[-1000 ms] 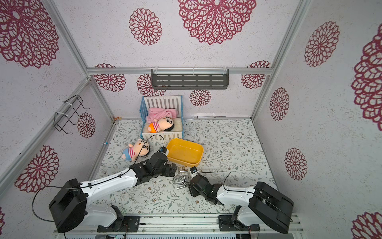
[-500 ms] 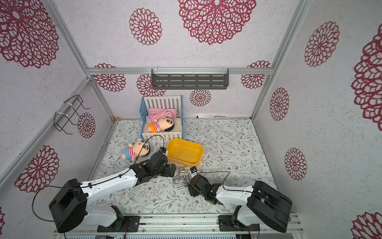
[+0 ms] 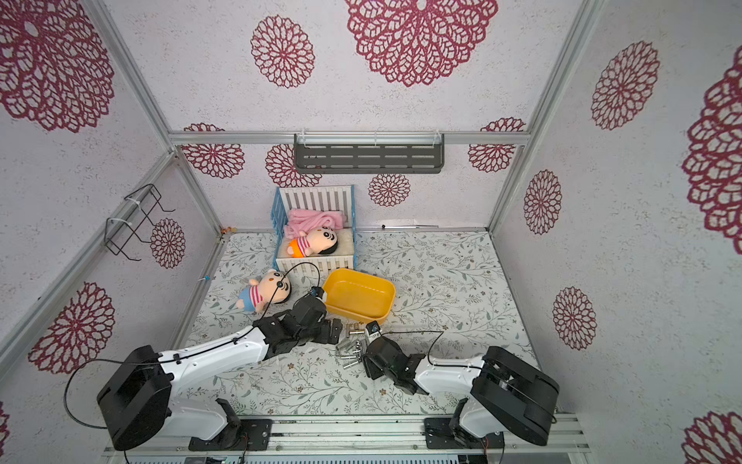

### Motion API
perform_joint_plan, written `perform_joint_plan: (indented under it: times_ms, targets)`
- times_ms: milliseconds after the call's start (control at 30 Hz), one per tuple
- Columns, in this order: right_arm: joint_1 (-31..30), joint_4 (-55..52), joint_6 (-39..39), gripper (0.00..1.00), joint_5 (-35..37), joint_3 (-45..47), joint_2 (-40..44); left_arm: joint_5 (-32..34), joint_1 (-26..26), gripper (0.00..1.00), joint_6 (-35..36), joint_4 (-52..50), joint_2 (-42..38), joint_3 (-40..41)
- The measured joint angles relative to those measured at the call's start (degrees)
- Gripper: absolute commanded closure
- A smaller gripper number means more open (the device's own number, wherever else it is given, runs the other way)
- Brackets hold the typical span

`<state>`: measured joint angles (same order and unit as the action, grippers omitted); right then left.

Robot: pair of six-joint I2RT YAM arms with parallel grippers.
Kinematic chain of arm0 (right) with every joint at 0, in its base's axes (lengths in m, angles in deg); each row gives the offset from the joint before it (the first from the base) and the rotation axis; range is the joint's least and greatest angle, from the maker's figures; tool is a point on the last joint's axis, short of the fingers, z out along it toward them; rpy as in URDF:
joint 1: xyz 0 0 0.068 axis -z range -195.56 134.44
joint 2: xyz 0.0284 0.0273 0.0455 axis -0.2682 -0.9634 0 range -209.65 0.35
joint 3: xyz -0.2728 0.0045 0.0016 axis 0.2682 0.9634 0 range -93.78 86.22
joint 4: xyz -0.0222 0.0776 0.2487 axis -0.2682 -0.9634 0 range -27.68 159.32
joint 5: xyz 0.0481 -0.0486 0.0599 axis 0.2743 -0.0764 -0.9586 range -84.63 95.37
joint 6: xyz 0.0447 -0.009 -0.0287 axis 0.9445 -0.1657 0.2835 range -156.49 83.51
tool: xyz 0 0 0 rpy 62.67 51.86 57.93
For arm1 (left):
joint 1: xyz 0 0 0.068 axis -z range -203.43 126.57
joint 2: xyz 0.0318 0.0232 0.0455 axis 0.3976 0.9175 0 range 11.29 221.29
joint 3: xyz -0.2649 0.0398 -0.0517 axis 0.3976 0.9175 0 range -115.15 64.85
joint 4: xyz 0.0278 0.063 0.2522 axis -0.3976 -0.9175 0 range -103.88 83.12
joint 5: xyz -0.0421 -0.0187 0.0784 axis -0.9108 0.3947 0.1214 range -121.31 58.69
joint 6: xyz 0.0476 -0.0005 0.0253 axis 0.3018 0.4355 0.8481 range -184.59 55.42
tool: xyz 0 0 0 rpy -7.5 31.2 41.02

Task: Put the screws on the desktop into the storage box
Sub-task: Pick up the screw from the center of the board.

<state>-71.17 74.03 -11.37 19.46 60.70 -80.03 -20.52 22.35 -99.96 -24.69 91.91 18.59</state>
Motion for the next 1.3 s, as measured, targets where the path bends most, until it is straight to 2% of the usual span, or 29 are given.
perform_joint_plan:
  times_ms: [1033,1300]
  targets:
    - [1.2,-2.5,3.1,0.58,1.7,0.8,2.8,0.2,0.0,0.0,0.0,-0.1,0.1,-0.4]
    - [1.4,-2.7,3.4,0.59,1.7,0.8,2.1,0.3,0.0,0.0,0.0,-0.1,0.2,-0.4]
